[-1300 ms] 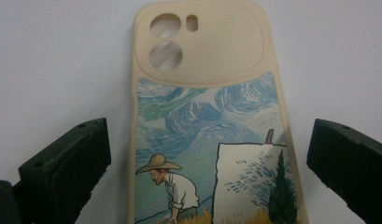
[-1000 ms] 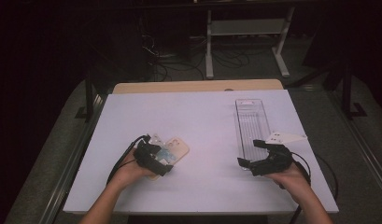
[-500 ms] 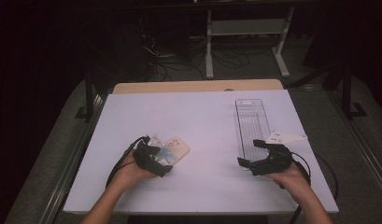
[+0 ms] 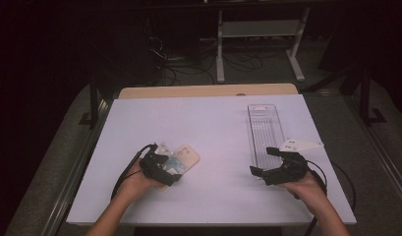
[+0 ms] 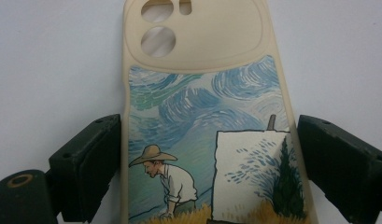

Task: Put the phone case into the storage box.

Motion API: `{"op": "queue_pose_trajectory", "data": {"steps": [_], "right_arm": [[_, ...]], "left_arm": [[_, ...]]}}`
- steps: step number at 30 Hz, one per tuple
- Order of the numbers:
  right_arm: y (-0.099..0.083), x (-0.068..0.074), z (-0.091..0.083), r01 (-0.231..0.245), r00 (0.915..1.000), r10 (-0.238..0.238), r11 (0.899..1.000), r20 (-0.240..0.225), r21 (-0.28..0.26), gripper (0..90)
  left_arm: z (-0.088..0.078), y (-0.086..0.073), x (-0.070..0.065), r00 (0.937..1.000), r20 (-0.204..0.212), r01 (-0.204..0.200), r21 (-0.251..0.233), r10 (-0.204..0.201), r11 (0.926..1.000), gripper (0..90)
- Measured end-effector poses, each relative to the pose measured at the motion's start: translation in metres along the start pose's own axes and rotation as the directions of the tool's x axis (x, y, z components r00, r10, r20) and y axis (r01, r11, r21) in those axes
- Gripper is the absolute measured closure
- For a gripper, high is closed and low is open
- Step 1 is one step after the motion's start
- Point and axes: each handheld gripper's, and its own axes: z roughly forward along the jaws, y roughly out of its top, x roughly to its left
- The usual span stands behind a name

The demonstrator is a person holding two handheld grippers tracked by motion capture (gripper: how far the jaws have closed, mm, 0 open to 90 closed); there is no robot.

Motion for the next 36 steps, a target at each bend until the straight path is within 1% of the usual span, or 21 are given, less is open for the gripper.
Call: {"op": "queue_pose_trajectory", "data": {"steps": [4,5,7,9,11,13,14,15,17,20,22,23,27,29,30,31,32,33,34,35,36], "right_arm": [[0.000,0.000,0.000,0.000,1.0000,0.000,1.000,0.000,0.000,3.5],[0.000,0.000,0.000,-0.001,1.0000,0.001,1.000,0.000,0.001,3.5],[0.000,0.000,0.000,0.000,1.0000,0.000,1.000,0.000,0.000,3.4],[0.000,0.000,0.000,-0.001,1.0000,0.001,1.000,0.001,-0.001,3.4],[0.000,0.000,0.000,-0.001,1.0000,0.001,1.000,-0.001,0.000,3.5],[0.001,0.000,0.000,0.000,1.0000,0.000,1.000,0.000,0.000,3.5],[0.001,0.000,-0.001,-0.003,1.0000,0.003,1.000,-0.001,-0.002,3.5],[0.001,0.001,-0.001,-0.002,1.0000,0.002,1.000,0.000,-0.001,3.5],[0.002,0.001,0.000,0.002,1.0000,-0.002,1.000,-0.001,-0.001,3.5],[0.003,0.001,-0.001,0.000,1.0000,0.000,1.000,0.002,-0.001,3.6],[0.004,0.002,-0.001,-0.001,1.0000,0.001,1.000,0.003,-0.004,3.6],[0.005,0.001,-0.001,0.003,1.0000,-0.003,1.000,0.004,-0.007,3.7],[0.007,0.002,-0.002,-0.003,1.0000,0.003,1.000,0.003,-0.010,3.7],[0.007,0.003,-0.003,-0.001,1.0000,0.001,1.000,0.002,-0.011,3.8],[0.008,0.002,-0.003,0.002,1.0000,-0.001,1.000,0.002,-0.009,3.8],[0.008,0.002,-0.003,0.000,1.0000,0.000,1.000,0.001,-0.009,3.8],[0.008,0.001,-0.004,-0.003,1.0000,0.003,1.000,0.003,-0.009,3.8],[0.009,0.000,-0.005,-0.003,1.0000,0.003,1.000,0.003,-0.012,3.9],[0.009,-0.001,-0.006,-0.006,1.0000,0.006,1.000,0.001,-0.014,3.9],[0.009,-0.002,-0.006,-0.009,1.0000,0.009,1.000,0.001,-0.015,4.0],[0.010,-0.003,-0.007,-0.008,1.0000,0.008,1.000,-0.001,-0.016,4.0]], "left_arm": [[-0.001,0.001,0.001,0.9999,0.005,-0.011,0.010,0.011,0.9999,10.6],[-0.001,0.002,0.001,0.9999,0.007,-0.008,0.007,0.008,0.9999,10.7],[-0.001,0.002,0.001,0.9997,0.008,-0.025,0.002,0.025,0.9997,10.8],[-0.001,0.003,0.002,0.9995,0.008,-0.029,0.012,0.029,0.9995,10.9],[-0.002,0.004,0.002,0.9992,0.009,-0.038,0.011,0.038,0.9992,11.0],[-0.004,0.005,0.002,0.9992,0.013,-0.037,0.004,0.037,0.9993,11.1],[-0.006,0.006,0.004,0.9988,0.017,-0.045,0.004,0.045,0.9990,11.4],[-0.007,0.006,0.004,0.9991,0.025,-0.035,-0.007,0.035,0.9994,11.4],[-0.008,0.007,0.004,0.9987,0.040,-0.030,-0.015,0.031,0.9994,11.4],[-0.010,0.009,0.004,0.9976,0.039,-0.057,-0.003,0.057,0.9984,11.5],[-0.011,0.011,0.004,0.9975,0.043,-0.056,-0.011,0.057,0.9984,11.6],[-0.014,0.012,0.005,0.9963,0.043,-0.075,0.001,0.075,0.9972,11.6],[-0.017,0.014,0.006,0.9956,0.060,-0.071,-0.015,0.072,0.9973,11.7],[-0.019,0.015,0.006,0.9955,0.062,-0.071,-0.013,0.072,0.9974,11.7],[-0.019,0.016,0.006,0.9957,0.067,-0.063,-0.015,0.064,0.9979,11.7],[-0.020,0.016,0.006,0.9955,0.066,-0.067,-0.028,0.068,0.9974,11.7],[-0.021,0.017,0.006,0.9956,0.071,-0.060,-0.022,0.061,0.9980,11.7],[-0.022,0.018,0.008,0.9950,0.073,-0.065,-0.029,0.067,0.9974,11.7],[-0.023,0.019,0.007,0.9955,0.082,-0.046,-0.032,0.048,0.9984,11.7],[-0.024,0.019,0.007,0.9951,0.088,-0.040,-0.037,0.044,0.9985,11.8],[-0.025,0.020,0.008,0.9944,0.093,-0.046,-0.041,0.050,0.9981,11.8]]}}
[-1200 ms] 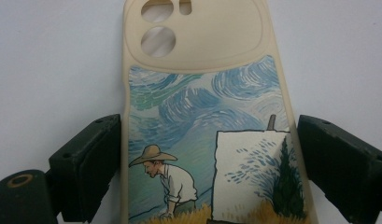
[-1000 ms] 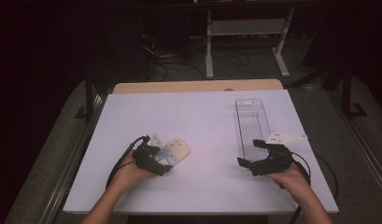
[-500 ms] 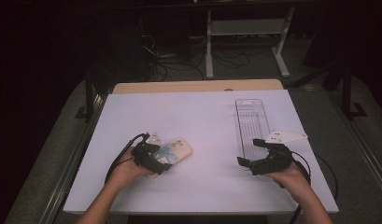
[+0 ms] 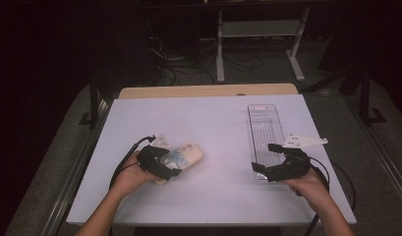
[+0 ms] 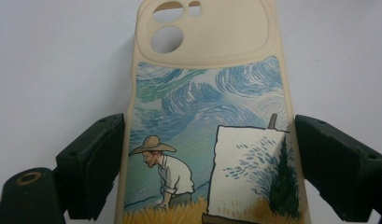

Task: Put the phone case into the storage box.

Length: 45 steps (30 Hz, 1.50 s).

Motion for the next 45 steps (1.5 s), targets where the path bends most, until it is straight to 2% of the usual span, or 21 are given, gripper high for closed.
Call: {"op": "queue_pose_trajectory", "data": {"steps": [4,5,6,7,9,10,15,17,18,23,27,31,34,41,45], "right_arm": [[0.002,-0.003,-0.001,0.011,0.9999,-0.011,1.000,-0.006,0.008,4.0],[0.003,-0.003,-0.001,0.011,0.9999,-0.011,1.000,-0.006,0.012,3.9],[0.003,-0.004,-0.001,0.014,0.9999,-0.014,1.000,-0.007,0.017,3.9],[0.004,-0.005,0.000,0.019,0.9998,-0.019,1.000,-0.007,0.021,3.8],[0.005,-0.006,0.001,0.025,0.9996,-0.024,0.999,-0.011,0.028,3.7],[0.006,-0.007,0.001,0.026,0.9996,-0.026,0.999,-0.014,0.032,3.7],[0.012,-0.010,0.003,0.037,0.9988,-0.035,0.998,-0.034,0.052,2.8],[0.015,-0.010,0.004,0.047,0.9981,-0.044,0.997,-0.043,0.059,2.8],[0.016,-0.011,0.005,0.052,0.9978,-0.050,0.997,-0.044,0.060,2.8],[0.024,-0.013,0.007,0.064,0.9962,-0.059,0.995,-0.063,0.072,3.1],[0.030,-0.014,0.009,0.100,0.9916,-0.091,0.991,-0.092,0.091,3.5],[0.037,-0.015,0.010,0.116,0.9886,-0.106,0.989,-0.107,0.091,3.6],[0.042,-0.015,0.012,0.121,0.9873,-0.110,0.989,-0.114,0.091,3.5],[0.053,-0.015,0.017,0.154,0.9801,-0.140,0.984,-0.141,0.092,3.6],[0.059,-0.016,0.021,0.167,0.9762,-0.150,0.981,-0.156,0.096,3.5]], "left_arm": [[-0.005,0.003,0.003,0.9996,0.024,-0.017,-0.016,0.018,0.9997,11.8],[-0.005,0.004,0.002,0.9996,0.028,-0.006,-0.024,0.007,0.9997,11.7],[-0.007,0.005,0.005,0.9986,0.029,-0.044,-0.009,0.044,0.9990,11.7],[-0.007,0.006,0.003,0.9991,0.038,-0.016,-0.030,0.017,0.9994,11.7],[-0.010,0.009,0.005,0.9969,0.040,-0.066,-0.027,0.067,0.9974,11.7],[-0.010,0.010,0.005,0.9971,0.049,-0.057,-0.028,0.059,0.9980,11.7],[-0.016,0.018,0.007,0.9923,0.059,-0.106,-0.041,0.108,0.9935,11.7],[-0.017,0.020,0.005,0.9912,0.078,-0.102,-0.057,0.107,0.9931,11.7],[-0.017,0.021,0.006,0.9888,0.083,-0.120,-0.045,0.124,0.9917,11.7],[-0.017,0.025,0.005,0.9852,0.094,-0.140,-0.040,0.143,0.9893,11.7],[-0.018,0.029,0.005,0.9821,0.103,-0.151,-0.062,0.157,0.9865,11.7],[-0.020,0.034,0.004,0.9791,0.107,-0.166,-0.070,0.173,0.9837,11.6],[-0.024,0.039,0.006,0.9753,0.115,-0.182,-0.069,0.189,0.9809,11.6],[-0.028,0.048,0.008,0.9692,0.148,-0.184,-0.095,0.197,0.9783,11.6],[-0.030,0.054,0.010,0.9597,0.167,-0.213,-0.091,0.226,0.9727,11.6]]}}
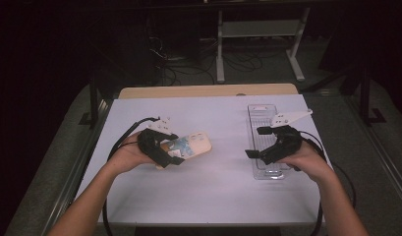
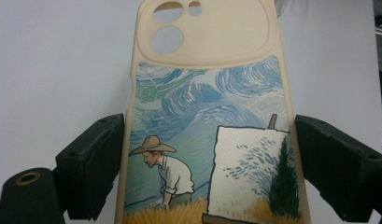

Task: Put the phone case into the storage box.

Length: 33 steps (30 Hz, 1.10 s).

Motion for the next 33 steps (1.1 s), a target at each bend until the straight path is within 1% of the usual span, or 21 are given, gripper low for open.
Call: {"op": "queue_pose_trajectory", "data": {"steps": [4,5,6,8,11,15,16,19,21,25,29,33], "right_arm": [[0.005,-0.002,0.004,0.014,0.9998,-0.013,1.000,-0.015,0.013,3.2],[0.006,-0.003,0.005,0.014,0.9998,-0.014,1.000,-0.016,0.016,3.1],[0.008,-0.004,0.005,0.024,0.9995,-0.023,0.999,-0.023,0.022,2.7],[0.011,-0.004,0.007,0.028,0.9989,-0.027,0.999,-0.039,0.025,2.7],[0.015,-0.005,0.009,0.040,0.9977,-0.038,0.999,-0.056,0.030,2.7],[0.021,-0.005,0.011,0.062,0.9938,-0.058,0.998,-0.095,0.034,2.5],[0.023,-0.004,0.012,0.063,0.9932,-0.059,0.997,-0.100,0.036,2.5],[0.027,-0.005,0.015,0.078,0.9907,-0.072,0.996,-0.116,0.045,2.5],[0.029,-0.006,0.018,0.081,0.9890,-0.074,0.995,-0.128,0.050,2.5],[0.035,-0.006,0.024,0.092,0.9846,-0.080,0.994,-0.155,0.067,2.5],[0.041,-0.007,0.032,0.098,0.9797,-0.083,0.992,-0.183,0.077,2.5],[0.043,-0.009,0.039,0.103,0.9775,-0.085,0.991,-0.193,0.085,2.5]], "left_arm": [[0.001,0.005,0.001,0.9995,0.026,-0.021,0.008,0.020,0.9998,11.5],[0.001,0.007,0.001,0.9991,0.029,-0.030,0.014,0.030,0.9995,11.6],[0.001,0.008,0.000,0.9990,0.033,-0.030,0.016,0.029,0.9994,11.5],[0.002,0.011,0.000,0.9981,0.036,-0.052,0.025,0.051,0.9983,11.5],[0.001,0.015,-0.001,0.9971,0.047,-0.062,0.030,0.060,0.9976,11.5],[0.000,0.018,-0.001,0.9959,0.055,-0.073,0.035,0.071,0.9967,11.6],[0.000,0.019,-0.001,0.9951,0.058,-0.082,0.036,0.080,0.9960,11.5],[0.000,0.022,-0.001,0.9940,0.064,-0.091,0.038,0.089,0.9951,11.6],[-0.001,0.024,-0.001,0.9922,0.069,-0.106,0.043,0.103,0.9934,11.5],[-0.002,0.028,0.000,0.9904,0.075,-0.120,0.048,0.116,0.9917,11.5],[-0.001,0.032,0.001,0.9874,0.081,-0.141,0.057,0.136,0.9884,11.5],[0.000,0.037,0.003,0.9852,0.082,-0.155,0.060,0.150,0.9861,11.5]]}}
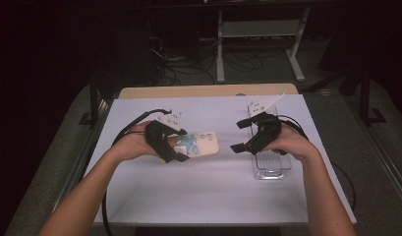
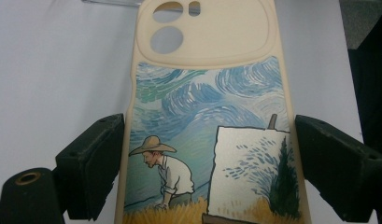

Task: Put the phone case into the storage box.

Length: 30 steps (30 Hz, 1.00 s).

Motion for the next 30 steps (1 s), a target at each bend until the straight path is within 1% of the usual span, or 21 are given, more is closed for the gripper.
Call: {"op": "queue_pose_trajectory", "data": {"steps": [2,7,9,10,12,13,15,17,21,22,24,25,26,27,29,30], "right_arm": [[0.000,-0.001,0.002,-0.004,1.0000,0.004,1.000,-0.007,-0.005,2.5],[-0.001,0.001,0.006,0.008,1.0000,-0.007,1.000,-0.006,0.020,1.9],[-0.002,0.002,0.006,0.010,0.9999,-0.010,1.000,-0.008,0.020,1.9],[-0.002,0.002,0.006,0.015,0.9998,-0.015,1.000,-0.013,0.018,1.9],[-0.003,0.002,0.007,0.043,0.9991,-0.042,0.999,-0.010,0.022,1.9],[-0.003,0.003,0.007,0.046,0.9988,-0.045,0.999,-0.017,0.023,1.9],[-0.003,0.004,0.008,0.053,0.9985,-0.052,0.998,-0.019,0.029,1.8],[-0.002,0.005,0.008,0.055,0.9983,-0.055,0.998,-0.020,0.023,1.8],[-0.001,0.007,0.010,0.061,0.9977,-0.060,0.998,-0.032,0.018,1.7],[-0.001,0.008,0.010,0.072,0.9969,-0.071,0.997,-0.035,0.027,1.8],[0.000,0.011,0.012,0.060,0.9972,-0.058,0.998,-0.046,0.025,1.7],[0.000,0.011,0.013,0.067,0.9967,-0.066,0.997,-0.047,0.030,1.7],[0.000,0.011,0.014,0.075,0.9963,-0.073,0.997,-0.044,0.031,1.7],[0.000,0.012,0.015,0.076,0.9960,-0.074,0.997,-0.049,0.030,1.7],[0.001,0.012,0.016,0.084,0.9954,-0.082,0.996,-0.050,0.031,1.5],[0.001,0.013,0.016,0.080,0.9951,-0.079,0.996,-0.059,0.027,1.5]], "left_arm": [[0.000,0.002,0.001,1.0000,0.002,-0.005,-0.003,0.005,1.0000,11.5],[0.003,0.008,0.002,0.9995,0.014,-0.028,0.005,0.028,0.9996,11.5],[0.005,0.011,0.002,0.9991,0.020,-0.037,0.007,0.036,0.9993,11.5],[0.006,0.013,0.002,0.9990,0.024,-0.039,0.009,0.038,0.9992,11.5],[0.009,0.016,0.002,0.9982,0.033,-0.052,0.015,0.051,0.9986,11.5],[0.010,0.018,0.001,0.9979,0.035,-0.055,0.017,0.055,0.9983,11.5],[0.012,0.021,0.000,0.9970,0.038,-0.069,0.024,0.068,0.9974,11.5],[0.015,0.024,-0.001,0.9964,0.044,-0.073,0.030,0.072,0.9969,11.5],[0.018,0.030,-0.003,0.9944,0.056,-0.091,0.035,0.089,0.9952,11.5],[0.019,0.031,-0.004,0.9941,0.060,-0.092,0.038,0.090,0.9950,11.5],[0.020,0.033,-0.005,0.9920,0.067,-0.110,0.048,0.107,0.9928,11.5],[0.022,0.034,-0.006,0.9923,0.067,-0.108,0.050,0.104,0.9929,11.5],[0.022,0.035,-0.006,0.9907,0.069,-0.122,0.057,0.118,0.9909,11.5],[0.023,0.035,-0.006,0.9906,0.073,-0.120,0.058,0.115,0.9911,11.5],[0.025,0.037,-0.008,0.9888,0.077,-0.132,0.060,0.128,0.9894,11.5],[0.026,0.038,-0.009,0.9882,0.079,-0.136,0.064,0.131,0.9886,11.5]]}}
